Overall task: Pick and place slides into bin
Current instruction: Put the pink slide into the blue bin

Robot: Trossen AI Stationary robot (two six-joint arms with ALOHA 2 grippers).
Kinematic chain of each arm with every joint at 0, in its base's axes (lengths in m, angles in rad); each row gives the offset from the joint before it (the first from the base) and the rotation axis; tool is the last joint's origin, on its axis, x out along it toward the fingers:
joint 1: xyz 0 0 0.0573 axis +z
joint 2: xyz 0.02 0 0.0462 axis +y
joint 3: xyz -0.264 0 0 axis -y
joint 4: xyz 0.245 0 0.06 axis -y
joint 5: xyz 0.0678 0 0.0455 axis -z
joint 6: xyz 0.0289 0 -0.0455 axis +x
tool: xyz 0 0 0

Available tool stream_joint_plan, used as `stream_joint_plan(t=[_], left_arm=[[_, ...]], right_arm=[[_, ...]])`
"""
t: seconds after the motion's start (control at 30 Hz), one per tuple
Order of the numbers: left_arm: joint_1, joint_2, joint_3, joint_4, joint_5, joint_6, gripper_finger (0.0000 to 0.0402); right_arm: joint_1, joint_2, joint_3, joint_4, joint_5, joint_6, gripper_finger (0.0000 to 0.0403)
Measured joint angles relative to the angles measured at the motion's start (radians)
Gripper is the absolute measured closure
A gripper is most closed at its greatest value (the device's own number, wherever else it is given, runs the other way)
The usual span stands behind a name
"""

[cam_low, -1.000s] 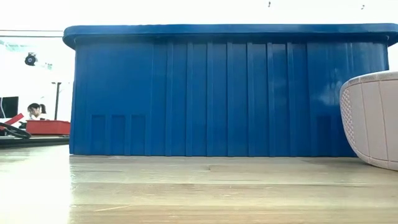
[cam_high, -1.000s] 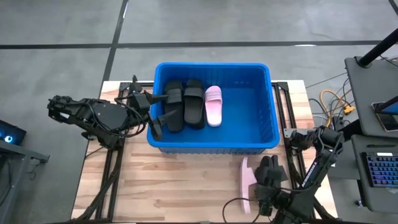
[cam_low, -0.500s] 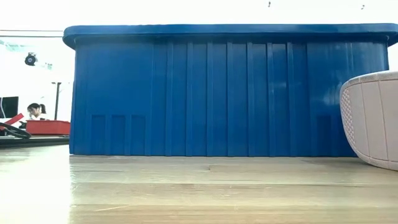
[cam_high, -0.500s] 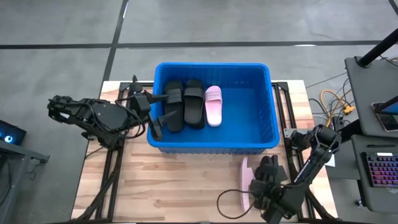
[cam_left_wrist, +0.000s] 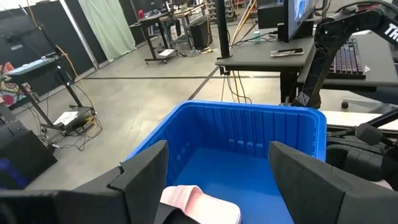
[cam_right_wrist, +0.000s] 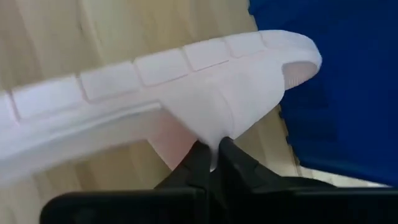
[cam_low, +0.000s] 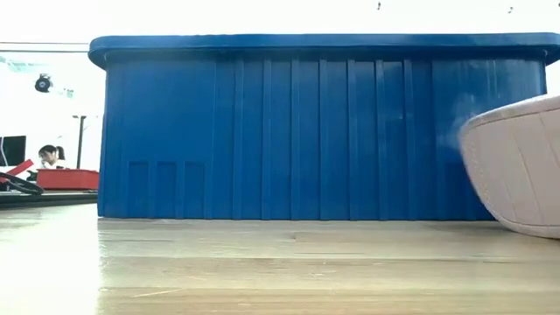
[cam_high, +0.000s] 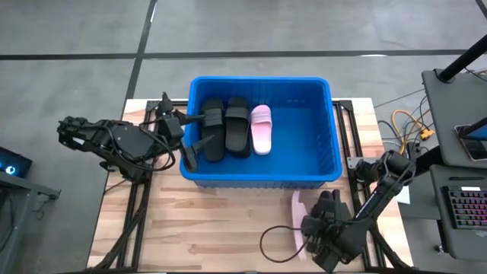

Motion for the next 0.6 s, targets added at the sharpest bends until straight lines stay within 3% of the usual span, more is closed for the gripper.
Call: stream_joint_plan(t=[0.27, 0.6], left_arm=[[0.000, -0.025, 0.000, -0.002, -0.001, 0.000, 0.0139], [0.000, -0.050, 0.000, -0.032, -0.001, 0.000, 0.0139]], right_arm=[[-0.017, -0.012, 0.139, -0.058, 0.049, -0.028, 0.0393], [-0.064, -0.014, 0.469, -0.272, 0.187, -0.025, 0.0394]])
